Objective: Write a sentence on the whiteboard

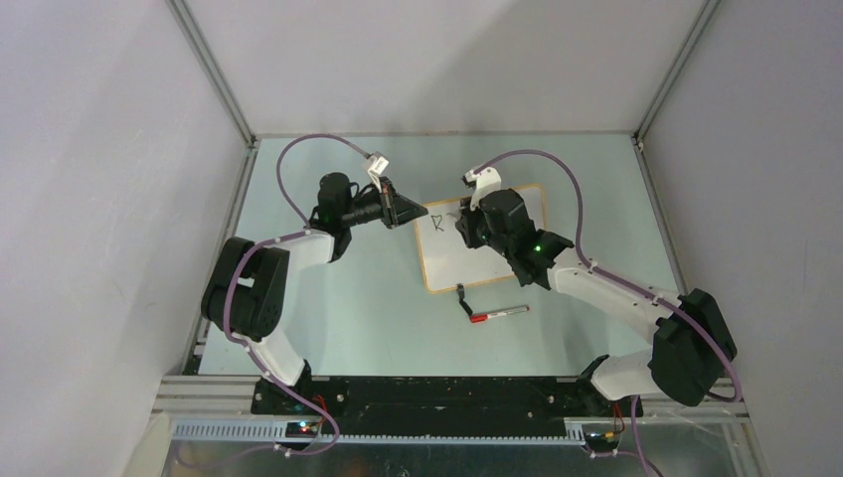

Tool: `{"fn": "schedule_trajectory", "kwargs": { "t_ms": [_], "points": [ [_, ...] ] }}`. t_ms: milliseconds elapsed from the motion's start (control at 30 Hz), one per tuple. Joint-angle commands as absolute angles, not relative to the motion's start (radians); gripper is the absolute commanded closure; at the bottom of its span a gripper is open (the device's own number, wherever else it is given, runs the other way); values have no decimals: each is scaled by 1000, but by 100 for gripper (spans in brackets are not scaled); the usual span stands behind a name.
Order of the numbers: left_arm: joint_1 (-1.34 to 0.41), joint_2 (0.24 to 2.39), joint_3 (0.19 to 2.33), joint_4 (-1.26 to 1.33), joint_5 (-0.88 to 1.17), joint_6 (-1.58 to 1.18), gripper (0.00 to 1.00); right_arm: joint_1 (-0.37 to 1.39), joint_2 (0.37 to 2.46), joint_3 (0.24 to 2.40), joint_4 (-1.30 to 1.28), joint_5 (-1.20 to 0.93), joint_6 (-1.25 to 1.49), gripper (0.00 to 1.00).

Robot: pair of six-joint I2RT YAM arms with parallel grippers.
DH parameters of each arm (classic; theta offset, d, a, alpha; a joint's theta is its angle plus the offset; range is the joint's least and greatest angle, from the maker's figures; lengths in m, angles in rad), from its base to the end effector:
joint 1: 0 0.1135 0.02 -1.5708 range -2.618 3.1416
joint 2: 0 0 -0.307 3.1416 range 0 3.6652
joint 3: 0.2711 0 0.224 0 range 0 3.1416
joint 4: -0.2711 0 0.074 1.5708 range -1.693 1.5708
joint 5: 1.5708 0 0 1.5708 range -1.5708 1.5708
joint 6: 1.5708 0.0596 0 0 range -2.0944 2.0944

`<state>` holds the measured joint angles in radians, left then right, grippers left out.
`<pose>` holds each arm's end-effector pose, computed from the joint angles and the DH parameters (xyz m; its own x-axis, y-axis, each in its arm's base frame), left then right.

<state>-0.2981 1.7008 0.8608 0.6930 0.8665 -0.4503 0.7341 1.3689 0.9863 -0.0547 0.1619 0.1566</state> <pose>0.3307 -0.1491 0.2807 -0.5225 -0.1343 -0.8420 0.7591 0.3766 -0.5310 0.2302 0.1948 0.3331 -0.3968 -0.1507 -0.9055 -0.4969 0.8646 0.0739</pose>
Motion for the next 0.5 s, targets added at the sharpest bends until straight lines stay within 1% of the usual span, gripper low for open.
{"fn": "schedule_trajectory", "kwargs": {
  "t_ms": [0, 467],
  "points": [
    [-309, 1702, 868, 606, 785, -343, 94, 728, 1376, 1031, -50, 164, 164, 100],
    [-308, 1703, 870, 603, 784, -344, 94, 727, 1367, 1030, -79, 171, 160, 100]
  ]
}}
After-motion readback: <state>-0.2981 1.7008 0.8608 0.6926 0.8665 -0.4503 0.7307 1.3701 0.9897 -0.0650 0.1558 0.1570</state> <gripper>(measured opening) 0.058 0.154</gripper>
